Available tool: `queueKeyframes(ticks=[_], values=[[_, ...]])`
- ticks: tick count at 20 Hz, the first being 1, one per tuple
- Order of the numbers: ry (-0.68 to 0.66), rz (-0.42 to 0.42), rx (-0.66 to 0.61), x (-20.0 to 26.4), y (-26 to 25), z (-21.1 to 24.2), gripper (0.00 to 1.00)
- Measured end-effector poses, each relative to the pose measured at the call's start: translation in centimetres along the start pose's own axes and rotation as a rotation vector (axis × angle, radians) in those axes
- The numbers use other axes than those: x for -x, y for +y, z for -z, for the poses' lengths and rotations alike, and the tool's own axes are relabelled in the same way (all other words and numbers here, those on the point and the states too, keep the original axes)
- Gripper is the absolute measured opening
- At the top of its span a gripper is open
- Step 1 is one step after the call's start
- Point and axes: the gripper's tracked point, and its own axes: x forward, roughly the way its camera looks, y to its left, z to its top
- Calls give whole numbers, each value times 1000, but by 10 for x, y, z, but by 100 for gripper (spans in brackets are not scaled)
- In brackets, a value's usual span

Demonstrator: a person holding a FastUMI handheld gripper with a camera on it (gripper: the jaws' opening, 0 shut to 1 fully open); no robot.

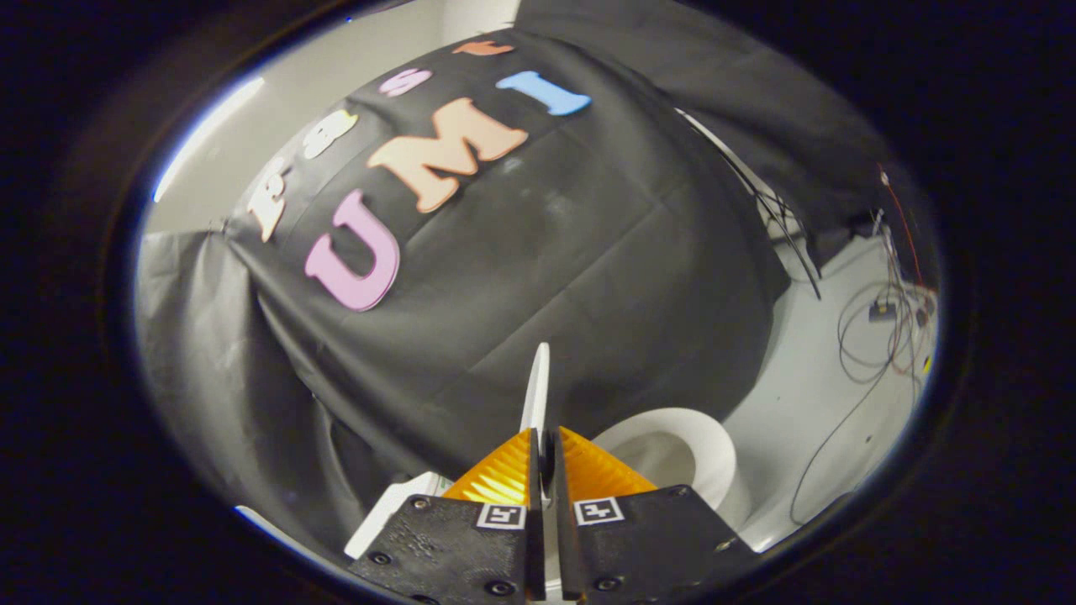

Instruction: Open the toilet lid.

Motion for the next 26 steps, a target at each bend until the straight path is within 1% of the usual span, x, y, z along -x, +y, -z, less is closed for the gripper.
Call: queueKeyframes(ticks=[9,12,17,21,24,26], values=[[62,17,325,-5,74,-4,7],[77,-3,417,-7,102,-3,9],[74,-93,453,-13,155,9,13],[56,-177,447,-16,184,19,13],[57,-206,479,-14,207,31,13],[71,-215,541,-14,221,38,13]])
